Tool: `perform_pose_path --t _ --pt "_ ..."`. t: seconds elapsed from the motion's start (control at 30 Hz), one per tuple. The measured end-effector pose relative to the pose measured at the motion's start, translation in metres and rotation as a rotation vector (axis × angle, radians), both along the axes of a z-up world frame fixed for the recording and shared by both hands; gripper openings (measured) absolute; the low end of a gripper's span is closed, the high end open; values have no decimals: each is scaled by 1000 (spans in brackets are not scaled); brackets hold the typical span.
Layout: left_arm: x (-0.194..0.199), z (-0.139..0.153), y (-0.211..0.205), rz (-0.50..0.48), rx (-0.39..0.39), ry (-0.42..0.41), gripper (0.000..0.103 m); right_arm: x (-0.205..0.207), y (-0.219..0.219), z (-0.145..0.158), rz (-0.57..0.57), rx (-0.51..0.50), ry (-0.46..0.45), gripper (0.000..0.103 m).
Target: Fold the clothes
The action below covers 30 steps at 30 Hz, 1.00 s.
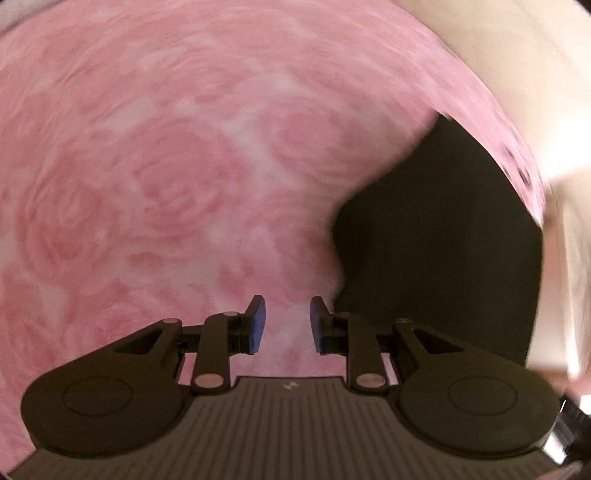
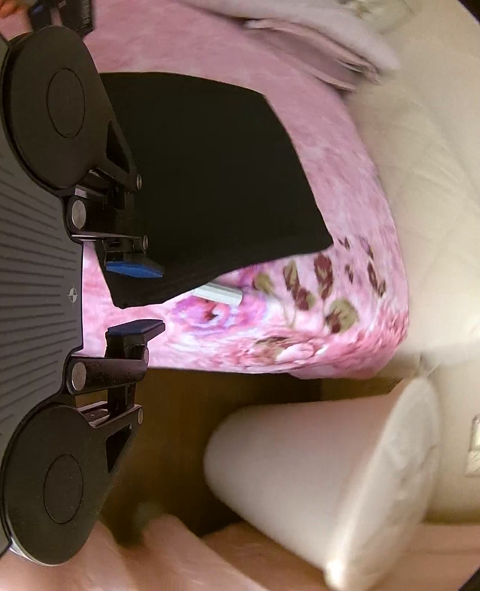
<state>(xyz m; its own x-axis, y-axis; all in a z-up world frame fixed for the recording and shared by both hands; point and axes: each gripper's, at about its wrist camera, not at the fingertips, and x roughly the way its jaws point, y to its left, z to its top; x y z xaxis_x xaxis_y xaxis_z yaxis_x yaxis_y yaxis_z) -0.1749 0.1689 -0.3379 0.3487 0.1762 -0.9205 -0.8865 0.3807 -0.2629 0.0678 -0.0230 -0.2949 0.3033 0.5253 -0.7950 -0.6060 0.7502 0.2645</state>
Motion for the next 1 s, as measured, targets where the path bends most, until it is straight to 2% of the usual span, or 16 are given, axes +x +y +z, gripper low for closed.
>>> perform_pose_path --t 0.07,0.17,0.27,0.67,0.73,0.83,0.93,1.0 --pt "12 5 -14 -87 11 39 23 -6 0 0 35 9 12 29" --pt "25 7 -30 -186 25 110 23 -11 2 -9 27 -63 47 29" --pt "33 7 -39 -238 32 141 24 -16 -6 -7 6 -68 68 29" --pt "47 13 -32 -269 65 144 25 -22 2 2 47 -80 46 29" --pt "50 13 -28 -271 68 126 25 -16 8 -1 45 -77 45 29" --pt "56 14 -22 -287 82 36 23 -6 17 -1 57 -72 19 29" --pt "69 21 -13 -311 138 -46 20 9 31 -1 96 -65 -39 29" --pt "84 25 -5 -334 192 -67 20 23 43 -2 126 -40 -66 28"
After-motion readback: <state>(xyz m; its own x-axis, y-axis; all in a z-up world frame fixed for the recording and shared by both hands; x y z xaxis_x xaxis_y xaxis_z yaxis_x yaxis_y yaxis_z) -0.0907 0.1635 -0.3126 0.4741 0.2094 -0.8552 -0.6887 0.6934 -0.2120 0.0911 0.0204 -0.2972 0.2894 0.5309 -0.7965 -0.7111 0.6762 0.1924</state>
